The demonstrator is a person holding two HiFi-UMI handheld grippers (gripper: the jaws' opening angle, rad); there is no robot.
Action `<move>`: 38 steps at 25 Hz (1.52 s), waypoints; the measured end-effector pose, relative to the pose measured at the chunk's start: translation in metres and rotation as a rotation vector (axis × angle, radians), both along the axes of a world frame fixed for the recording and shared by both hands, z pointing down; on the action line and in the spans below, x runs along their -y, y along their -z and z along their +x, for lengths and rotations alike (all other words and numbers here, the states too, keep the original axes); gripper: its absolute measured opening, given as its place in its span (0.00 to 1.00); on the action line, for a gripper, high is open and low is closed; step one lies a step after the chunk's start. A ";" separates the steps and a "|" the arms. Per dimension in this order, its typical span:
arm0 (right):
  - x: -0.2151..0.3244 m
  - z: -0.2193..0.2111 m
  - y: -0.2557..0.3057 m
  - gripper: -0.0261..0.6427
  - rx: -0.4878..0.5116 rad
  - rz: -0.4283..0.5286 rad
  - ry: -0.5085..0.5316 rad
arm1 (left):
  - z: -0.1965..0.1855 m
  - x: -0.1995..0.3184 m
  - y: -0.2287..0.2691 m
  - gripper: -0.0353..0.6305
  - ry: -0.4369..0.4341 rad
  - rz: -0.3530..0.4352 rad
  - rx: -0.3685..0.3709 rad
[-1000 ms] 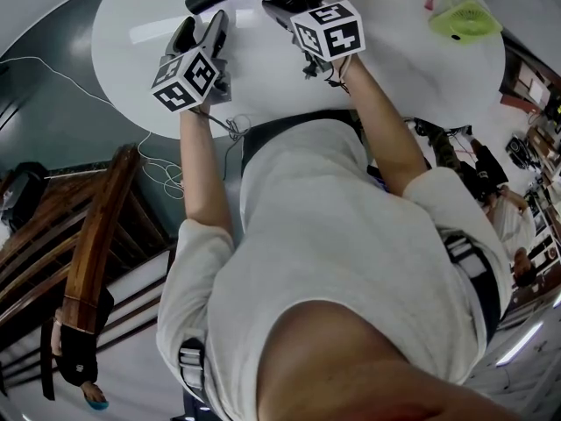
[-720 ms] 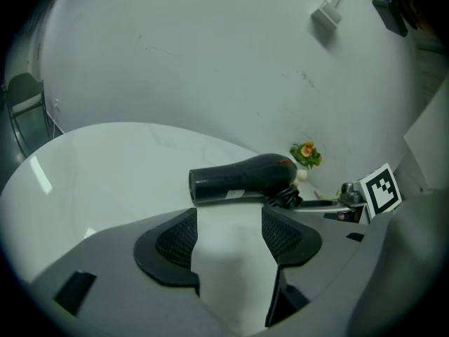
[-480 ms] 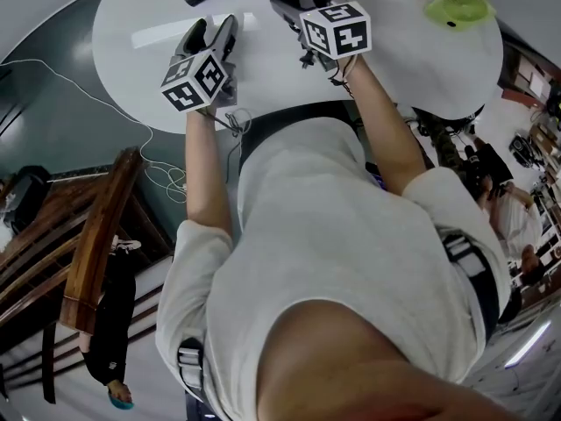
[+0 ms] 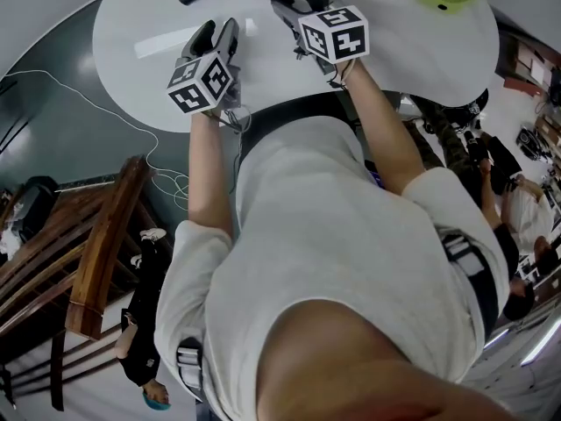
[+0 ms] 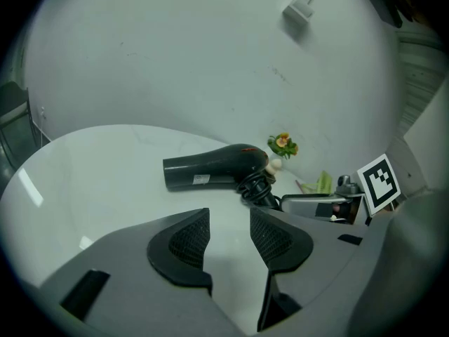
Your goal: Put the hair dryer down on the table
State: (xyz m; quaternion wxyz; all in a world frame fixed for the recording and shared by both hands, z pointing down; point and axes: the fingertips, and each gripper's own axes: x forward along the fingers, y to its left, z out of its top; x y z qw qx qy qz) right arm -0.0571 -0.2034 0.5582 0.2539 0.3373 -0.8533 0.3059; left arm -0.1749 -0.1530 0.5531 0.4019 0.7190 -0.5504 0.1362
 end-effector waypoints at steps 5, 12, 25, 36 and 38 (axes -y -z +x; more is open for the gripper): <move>-0.018 0.013 0.009 0.25 -0.008 0.033 -0.033 | 0.013 -0.014 0.007 0.22 -0.023 0.028 0.015; -0.044 0.027 0.019 0.08 -0.015 0.066 -0.077 | 0.027 -0.033 0.017 0.15 -0.052 0.058 0.049; -0.097 0.040 0.040 0.04 -0.021 0.130 -0.118 | 0.045 -0.078 0.041 0.08 -0.131 0.144 0.096; -0.164 0.056 0.067 0.03 -0.058 0.229 -0.191 | 0.074 -0.126 0.055 0.08 -0.206 0.190 0.075; -0.171 0.066 0.074 0.03 -0.060 0.247 -0.213 | 0.085 -0.131 0.059 0.08 -0.231 0.200 0.074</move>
